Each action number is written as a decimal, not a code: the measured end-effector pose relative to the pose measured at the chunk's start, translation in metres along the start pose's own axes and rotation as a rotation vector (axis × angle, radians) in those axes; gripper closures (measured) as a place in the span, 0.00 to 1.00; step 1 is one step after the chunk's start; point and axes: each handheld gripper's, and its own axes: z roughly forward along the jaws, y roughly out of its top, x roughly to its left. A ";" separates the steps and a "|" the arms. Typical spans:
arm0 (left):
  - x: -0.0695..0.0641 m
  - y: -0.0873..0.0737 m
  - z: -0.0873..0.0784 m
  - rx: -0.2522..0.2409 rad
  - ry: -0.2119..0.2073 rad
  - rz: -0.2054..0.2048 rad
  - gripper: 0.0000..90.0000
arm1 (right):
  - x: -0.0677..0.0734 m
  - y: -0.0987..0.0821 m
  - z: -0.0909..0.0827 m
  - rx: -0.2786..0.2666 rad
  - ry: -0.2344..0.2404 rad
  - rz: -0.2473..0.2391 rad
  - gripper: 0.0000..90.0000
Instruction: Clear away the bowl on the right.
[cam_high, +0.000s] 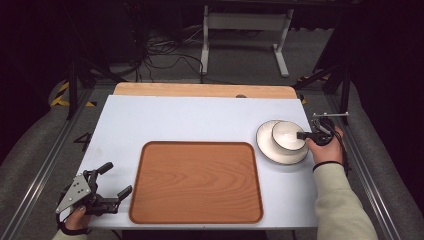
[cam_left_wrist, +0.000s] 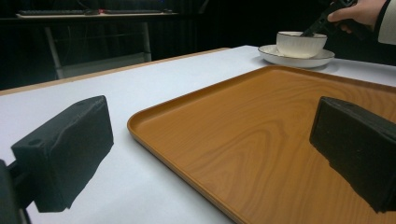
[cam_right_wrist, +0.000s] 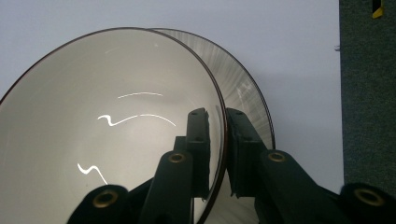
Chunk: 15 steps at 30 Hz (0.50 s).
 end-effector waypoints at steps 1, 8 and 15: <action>0.000 0.000 0.000 0.000 0.000 0.000 0.00 | 0.000 0.000 0.000 0.000 -0.003 0.003 0.91; 0.000 0.000 0.000 0.001 0.002 0.000 0.00 | 0.004 0.000 -0.001 0.004 -0.038 0.007 0.92; -0.001 0.000 0.001 0.003 0.007 0.000 0.00 | 0.006 0.003 -0.007 -0.002 -0.028 0.066 0.91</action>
